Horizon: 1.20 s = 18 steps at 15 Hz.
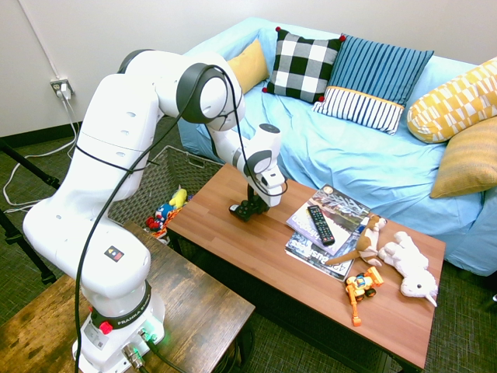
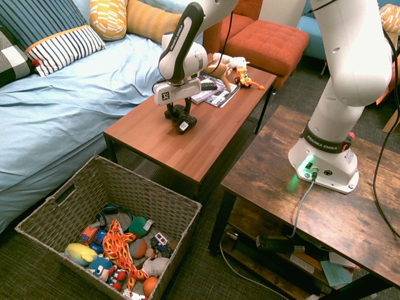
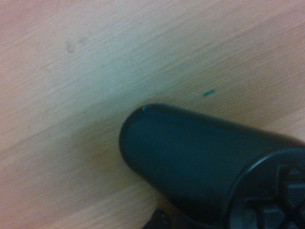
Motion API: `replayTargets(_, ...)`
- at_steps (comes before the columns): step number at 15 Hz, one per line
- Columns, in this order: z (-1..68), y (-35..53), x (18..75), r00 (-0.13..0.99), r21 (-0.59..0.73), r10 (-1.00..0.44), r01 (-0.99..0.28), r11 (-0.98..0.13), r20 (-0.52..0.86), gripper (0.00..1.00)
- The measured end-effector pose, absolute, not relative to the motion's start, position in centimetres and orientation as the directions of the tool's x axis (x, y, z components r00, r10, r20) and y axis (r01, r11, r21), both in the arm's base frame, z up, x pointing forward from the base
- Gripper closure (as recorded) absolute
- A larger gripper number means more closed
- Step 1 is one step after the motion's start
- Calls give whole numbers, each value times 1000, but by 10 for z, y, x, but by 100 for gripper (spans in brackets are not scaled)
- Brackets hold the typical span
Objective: Put the gamepad in the basket
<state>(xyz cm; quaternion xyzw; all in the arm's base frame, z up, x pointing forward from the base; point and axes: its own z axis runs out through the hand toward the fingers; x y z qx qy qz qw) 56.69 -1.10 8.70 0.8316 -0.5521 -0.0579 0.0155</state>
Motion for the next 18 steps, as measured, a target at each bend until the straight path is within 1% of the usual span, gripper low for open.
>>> replayTargets(2,104,-9,569,412,65,-908,-907,-417,-74,100)
replayTargets(5,173,5,575,460,-18,-886,-888,-460,-52,100)
replayTargets(7,211,26,574,499,-48,-865,-866,-497,-57,100)
replayTargets(10,254,89,573,584,-82,-810,-811,-579,-61,100)
replayTargets(13,293,189,566,662,-119,-749,-746,-655,-33,100)
replayTargets(15,295,253,556,708,-123,-706,-701,-702,-10,100)
replayTargets(18,258,331,547,765,-90,-643,-640,-763,10,100)
